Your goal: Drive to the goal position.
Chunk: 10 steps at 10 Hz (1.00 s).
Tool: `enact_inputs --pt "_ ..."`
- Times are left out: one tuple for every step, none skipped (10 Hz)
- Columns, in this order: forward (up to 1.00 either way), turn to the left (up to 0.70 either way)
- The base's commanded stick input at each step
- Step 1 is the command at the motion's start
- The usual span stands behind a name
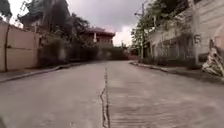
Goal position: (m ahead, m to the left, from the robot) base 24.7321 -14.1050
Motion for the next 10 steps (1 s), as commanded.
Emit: enact_inputs --pt "1.00 0.00" --pt "1.00 0.00" --pt "1.00 0.00" --pt "1.00 0.00" --pt "1.00 0.00" --pt "1.00 0.00" --pt "1.00 0.00" --pt "1.00 0.00" --pt "1.00 0.00" --pt "1.00 0.00"
